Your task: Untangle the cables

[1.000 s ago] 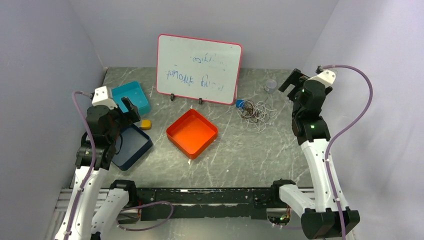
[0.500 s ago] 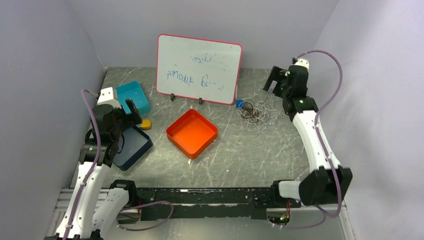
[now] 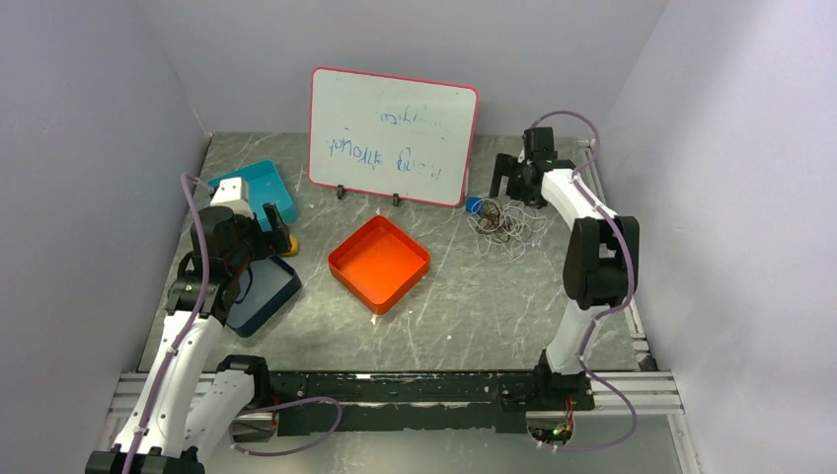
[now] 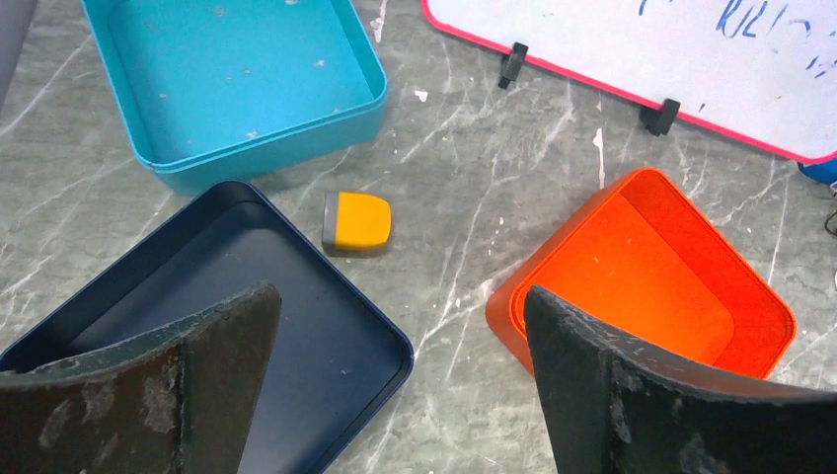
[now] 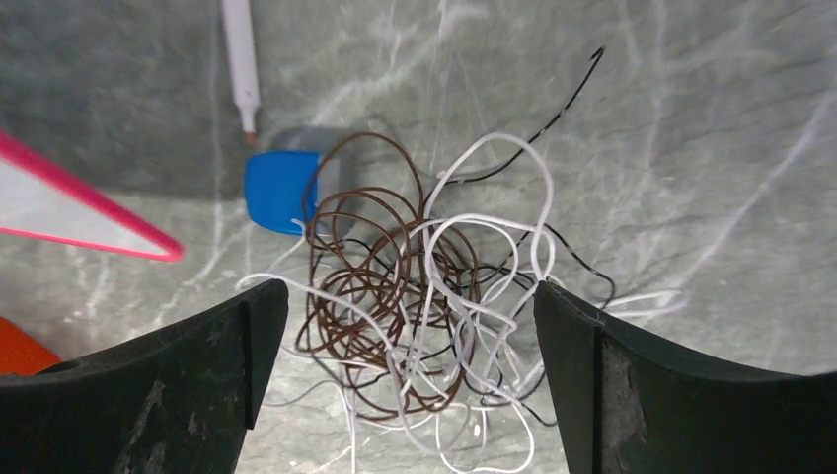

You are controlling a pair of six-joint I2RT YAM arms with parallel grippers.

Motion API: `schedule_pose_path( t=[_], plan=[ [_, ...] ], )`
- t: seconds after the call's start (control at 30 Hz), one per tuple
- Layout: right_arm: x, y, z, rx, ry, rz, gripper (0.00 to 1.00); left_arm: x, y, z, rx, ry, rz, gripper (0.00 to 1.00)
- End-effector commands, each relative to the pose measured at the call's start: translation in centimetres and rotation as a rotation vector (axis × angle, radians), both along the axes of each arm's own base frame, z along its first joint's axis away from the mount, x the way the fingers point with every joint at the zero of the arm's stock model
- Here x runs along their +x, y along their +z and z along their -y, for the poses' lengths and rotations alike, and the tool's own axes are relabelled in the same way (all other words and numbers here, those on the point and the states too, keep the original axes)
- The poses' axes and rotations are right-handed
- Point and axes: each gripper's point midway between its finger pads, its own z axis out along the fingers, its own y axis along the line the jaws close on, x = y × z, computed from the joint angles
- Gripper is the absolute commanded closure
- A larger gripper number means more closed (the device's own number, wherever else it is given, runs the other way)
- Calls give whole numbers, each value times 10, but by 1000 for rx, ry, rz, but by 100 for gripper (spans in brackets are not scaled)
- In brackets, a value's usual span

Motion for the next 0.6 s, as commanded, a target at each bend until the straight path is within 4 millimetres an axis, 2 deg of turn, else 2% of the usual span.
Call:
schedule_pose_path(
  t=[0.0,0.1,0.27,0.4,0.57],
  plan=[
    [-1,-25,-12,3,71,-79,1,4,7,5,-4,-36,30,3],
    [-1,-47,-15,-11,85,-125,7,4,9,1,10,-20,38,3],
    [-7,-68,-14,-104,80,-169,31,5,8,1,11,-22,34,4],
    [-24,-78,-20,-170,99,-196,45,5,8,1,11,-22,34,4],
    [-53,-88,-31,-149,120,-237,66,6,7,2,8,-29,28,5]
  ],
)
